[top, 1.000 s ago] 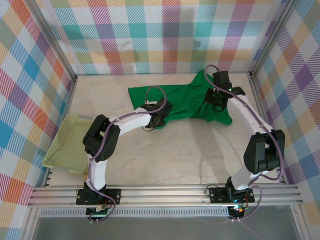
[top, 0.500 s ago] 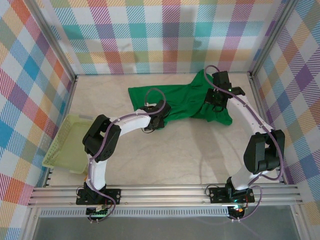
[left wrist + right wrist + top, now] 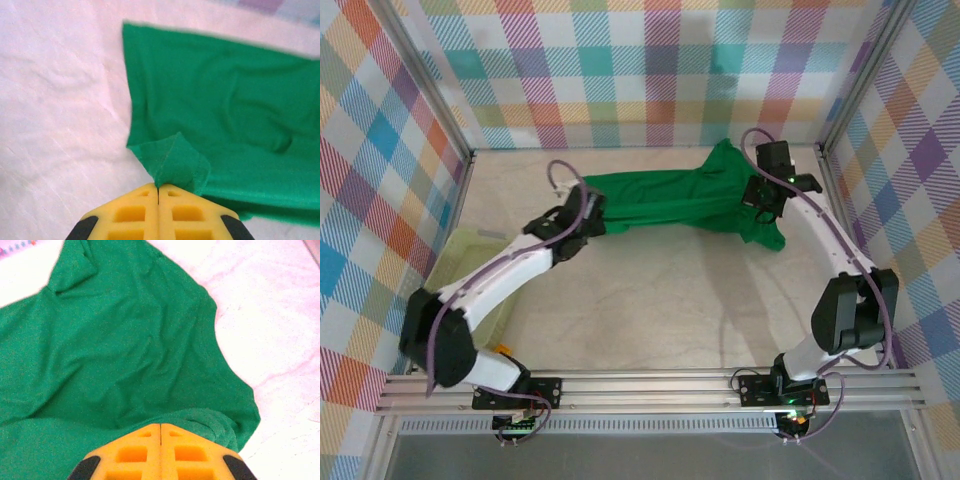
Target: Fold the inside-out t-shirt
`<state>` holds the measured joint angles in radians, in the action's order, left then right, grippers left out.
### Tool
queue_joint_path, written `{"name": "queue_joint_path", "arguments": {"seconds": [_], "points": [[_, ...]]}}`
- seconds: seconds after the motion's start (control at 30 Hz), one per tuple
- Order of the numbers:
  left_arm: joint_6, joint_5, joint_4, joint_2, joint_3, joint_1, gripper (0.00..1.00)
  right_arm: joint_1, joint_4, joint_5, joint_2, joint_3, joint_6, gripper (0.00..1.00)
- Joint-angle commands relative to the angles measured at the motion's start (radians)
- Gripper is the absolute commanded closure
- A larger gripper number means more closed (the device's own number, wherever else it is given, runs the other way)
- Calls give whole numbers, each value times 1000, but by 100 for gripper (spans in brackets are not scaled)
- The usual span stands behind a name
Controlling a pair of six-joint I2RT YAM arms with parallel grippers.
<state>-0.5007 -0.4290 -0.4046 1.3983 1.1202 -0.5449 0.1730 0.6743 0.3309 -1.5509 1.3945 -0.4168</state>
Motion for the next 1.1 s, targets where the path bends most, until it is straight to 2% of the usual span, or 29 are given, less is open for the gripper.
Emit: {"name": "queue_joint_path", "arguments": {"seconds": [0.0, 0.1, 0.17, 0.23, 0.33, 0.4, 0.53, 0.67, 0.73, 0.9, 1.07], "points": [[86, 3, 63, -78, -51, 61, 100, -9, -33, -26, 85, -6, 33, 100], [138, 35, 117, -113, -44, 72, 100, 0, -88, -142, 138, -22, 46, 100], [163, 31, 178, -100, -31, 84, 100, 4, -99, -160, 156, -22, 36, 100], [168, 48, 158, -34, 31, 120, 100, 3, -103, -166, 155, -14, 39, 100], [146, 169, 79, 73, 156, 185, 100, 5, -109, -178, 140, -5, 42, 100], [155, 208, 48, 108, 222, 189, 100, 6, -105, -181, 138, 4, 37, 100], [199, 304, 159, 9, 225, 175, 100, 12, -129, -199, 194, 7, 45, 100], [242, 304, 229, -107, 198, 175, 100, 11, -166, -189, 262, -2, 58, 100], [230, 262, 222, -115, 161, 176, 100, 11, -160, -199, 270, -14, 65, 100], [147, 203, 19, 87, 151, 201, 100, 11, -155, -307, 157, -81, 48, 100], [72, 161, -41, 236, 126, 222, 100, 29, -110, -352, -28, -63, 53, 100]]}}
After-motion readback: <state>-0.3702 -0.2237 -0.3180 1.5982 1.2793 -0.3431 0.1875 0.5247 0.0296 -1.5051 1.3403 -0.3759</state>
